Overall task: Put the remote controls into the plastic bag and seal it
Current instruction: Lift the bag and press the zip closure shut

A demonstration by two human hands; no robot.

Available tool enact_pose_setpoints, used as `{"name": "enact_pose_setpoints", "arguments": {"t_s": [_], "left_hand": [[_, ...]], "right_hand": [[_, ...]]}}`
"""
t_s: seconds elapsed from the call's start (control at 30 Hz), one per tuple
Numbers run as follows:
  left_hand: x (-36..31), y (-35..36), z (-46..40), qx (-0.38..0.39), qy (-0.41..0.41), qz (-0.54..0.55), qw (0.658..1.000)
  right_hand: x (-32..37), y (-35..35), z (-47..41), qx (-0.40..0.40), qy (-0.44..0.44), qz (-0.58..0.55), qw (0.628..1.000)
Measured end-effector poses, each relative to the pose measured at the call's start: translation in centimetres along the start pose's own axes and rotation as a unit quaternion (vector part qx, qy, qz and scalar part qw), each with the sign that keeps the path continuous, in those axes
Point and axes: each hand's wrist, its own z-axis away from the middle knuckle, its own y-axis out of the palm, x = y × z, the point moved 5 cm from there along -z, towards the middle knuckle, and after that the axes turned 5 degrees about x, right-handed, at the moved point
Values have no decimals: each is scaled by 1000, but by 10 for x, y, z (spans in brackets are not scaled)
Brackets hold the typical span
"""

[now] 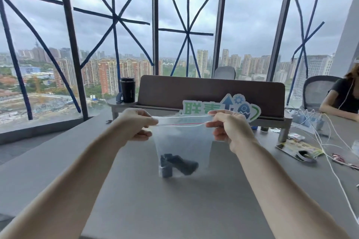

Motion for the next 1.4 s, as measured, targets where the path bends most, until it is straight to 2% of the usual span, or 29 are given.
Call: {"name": "enact_pose_setpoints", "arguments": {"t_s": [0.23,0.33,0.4,0.57,0.67,0.73,0.8,0.87,0.97,1.13,1.4], "left_hand": [[-13,14,-5,101,40,98,989],[-4,26,-3,126,76,72,986],[2,35,-2,106,100,55,988],[6,46,-5,0,134,12,991],[-4,49,-6,-26,158,6,987],[-16,57,-5,-17,182,13,983],[-28,70,-3,3,201,16,979],[-38,83,-3,19,217,1,976],[-46,92,-3,25,243,-20,970],[-50,86,-2,23,264,-24,964],[-35,80,-5,40,202,-26,978]], "right_hand": [[18,-5,4,18,2,-63,998],[17,-14,4,7,-2,-78,997],[17,-18,5,0,-5,-82,997],[21,-29,11,-22,-32,-74,996],[27,-41,11,-51,-63,-65,995],[38,-52,13,-106,-130,22,985],[55,-52,21,-157,-249,205,933],[63,-27,28,-94,-339,347,870],[48,3,22,15,-309,488,816],[48,11,12,56,-244,502,828],[47,18,5,80,-226,495,835]]}}
